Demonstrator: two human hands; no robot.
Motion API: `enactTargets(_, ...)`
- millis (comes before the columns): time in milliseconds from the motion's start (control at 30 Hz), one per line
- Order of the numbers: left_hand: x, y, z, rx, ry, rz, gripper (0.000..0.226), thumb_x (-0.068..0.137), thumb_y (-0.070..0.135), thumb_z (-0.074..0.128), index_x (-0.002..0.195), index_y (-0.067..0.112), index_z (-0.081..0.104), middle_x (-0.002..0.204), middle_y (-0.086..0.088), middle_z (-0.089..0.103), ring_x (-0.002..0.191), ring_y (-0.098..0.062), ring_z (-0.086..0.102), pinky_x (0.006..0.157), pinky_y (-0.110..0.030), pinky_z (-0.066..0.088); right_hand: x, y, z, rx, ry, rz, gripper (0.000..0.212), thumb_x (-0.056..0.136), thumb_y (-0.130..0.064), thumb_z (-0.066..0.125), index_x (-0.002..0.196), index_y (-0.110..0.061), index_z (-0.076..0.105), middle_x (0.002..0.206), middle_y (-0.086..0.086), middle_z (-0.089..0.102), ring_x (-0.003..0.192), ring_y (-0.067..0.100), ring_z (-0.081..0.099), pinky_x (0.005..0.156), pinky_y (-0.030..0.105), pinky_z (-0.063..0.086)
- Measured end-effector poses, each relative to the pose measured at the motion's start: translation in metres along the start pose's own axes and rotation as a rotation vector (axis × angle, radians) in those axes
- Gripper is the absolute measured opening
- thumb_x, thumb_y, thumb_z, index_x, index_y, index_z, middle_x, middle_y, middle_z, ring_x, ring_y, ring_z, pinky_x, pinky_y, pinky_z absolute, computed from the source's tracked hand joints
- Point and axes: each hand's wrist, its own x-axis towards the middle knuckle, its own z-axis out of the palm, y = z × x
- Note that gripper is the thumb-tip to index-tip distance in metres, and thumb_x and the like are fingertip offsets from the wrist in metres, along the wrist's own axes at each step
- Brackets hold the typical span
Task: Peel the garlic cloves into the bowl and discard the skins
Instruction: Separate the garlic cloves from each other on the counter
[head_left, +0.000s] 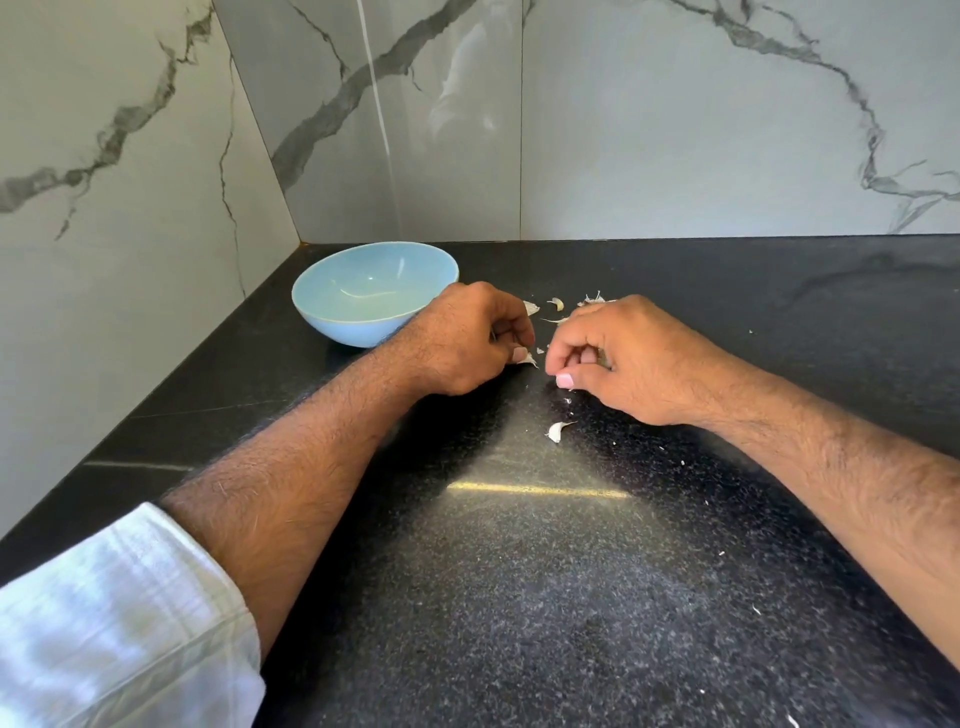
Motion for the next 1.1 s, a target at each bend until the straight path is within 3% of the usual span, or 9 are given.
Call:
enactTargets(133,-0.001,-0.001,0.0,-0.038,0.018,-0.009,0.009,0.092,0.022,0.08,0.096,0.03,0.079,0.082,0.012,0.073,0.071,0.001,0.061,0.07,-0.017,0.046,-0.001,0.003,-0.002,-0.039,-0.032,0.009,0.036,0.093,0.003,0.068,0.11,-0.029,0.074,0.082,-0.015,0.069,0.074,-0.001,0.064,0.07,0.024,0.059)
enactTargets(233,-0.003,-0.001,-0.001,-0.067,0.021,-0.028,0.009,0.094,0.02,0.079,0.098,0.029,0.081,0.084,0.012,0.075,0.076,-0.002,0.066,0.074,-0.019,0.051,-0.002,0.003,-0.002,-0.116,-0.058,0.008,0.036,0.099,-0.004,0.064,0.116,-0.034,0.075,0.091,-0.016,0.056,0.077,0.001,0.054,0.069,0.03,0.055)
enactTargets(333,-0.003,-0.002,-0.003,-0.11,0.027,-0.055,0.011,0.096,0.017,0.077,0.099,0.027,0.08,0.084,0.01,0.077,0.078,-0.006,0.072,0.082,-0.029,0.061,-0.003,0.002,-0.007,-0.096,-0.018,0.023,0.024,0.105,-0.014,0.06,0.11,-0.031,0.076,0.099,-0.013,0.055,0.08,-0.001,0.051,0.067,0.021,0.043)
enactTargets(400,-0.004,-0.003,-0.005,-0.117,0.026,-0.066,0.011,0.096,0.017,0.077,0.098,0.027,0.08,0.083,0.01,0.077,0.077,-0.006,0.073,0.084,-0.032,0.062,-0.004,0.001,-0.012,-0.044,0.053,0.034,0.014,0.103,-0.017,0.064,0.107,-0.026,0.075,0.1,-0.011,0.062,0.081,0.003,0.057,0.066,0.017,0.045)
enactTargets(567,-0.008,-0.003,-0.013,-0.156,-0.016,-0.06,0.006,0.097,0.016,0.078,0.102,0.02,0.078,0.084,0.006,0.079,0.071,-0.009,0.076,0.075,-0.021,0.06,-0.006,-0.005,-0.01,0.11,0.078,0.084,0.007,0.092,-0.019,0.08,0.096,-0.025,0.077,0.082,-0.011,0.073,0.073,-0.001,0.067,0.067,0.014,0.055)
enactTargets(700,-0.014,-0.007,-0.015,-0.181,0.002,-0.079,0.005,0.096,0.015,0.078,0.1,0.019,0.078,0.082,0.005,0.079,0.07,-0.01,0.076,0.071,-0.018,0.057,-0.004,-0.016,-0.003,0.216,0.067,0.102,0.013,0.092,-0.011,0.08,0.103,-0.018,0.079,0.084,-0.008,0.079,0.074,0.001,0.075,0.077,0.02,0.061)
enactTargets(867,-0.022,-0.013,-0.003,-0.302,0.075,-0.142,0.003,0.096,0.017,0.078,0.095,0.02,0.08,0.08,0.003,0.079,0.071,-0.01,0.074,0.079,-0.03,0.061,-0.002,-0.021,0.005,0.091,0.079,0.075,0.008,0.09,-0.025,0.083,0.093,-0.032,0.082,0.081,-0.015,0.075,0.075,-0.001,0.07,0.069,0.023,0.059)
enactTargets(967,-0.023,-0.015,0.002,-0.414,0.096,-0.191,0.002,0.096,0.017,0.078,0.095,0.017,0.08,0.084,-0.002,0.08,0.072,-0.012,0.073,0.08,-0.033,0.061,0.0,-0.022,0.009,0.034,0.053,0.031,0.01,0.09,-0.018,0.081,0.088,-0.028,0.081,0.079,-0.014,0.074,0.071,0.001,0.068,0.067,0.023,0.06)
enactTargets(1100,-0.018,-0.02,-0.004,-0.529,0.048,-0.226,0.006,0.097,0.017,0.078,0.099,0.012,0.079,0.086,-0.007,0.08,0.075,-0.014,0.073,0.071,-0.026,0.055,0.001,-0.029,0.003,-0.074,0.104,-0.066,0.011,0.089,-0.013,0.078,0.084,-0.022,0.076,0.075,-0.013,0.068,0.066,0.004,0.064,0.062,0.017,0.054)
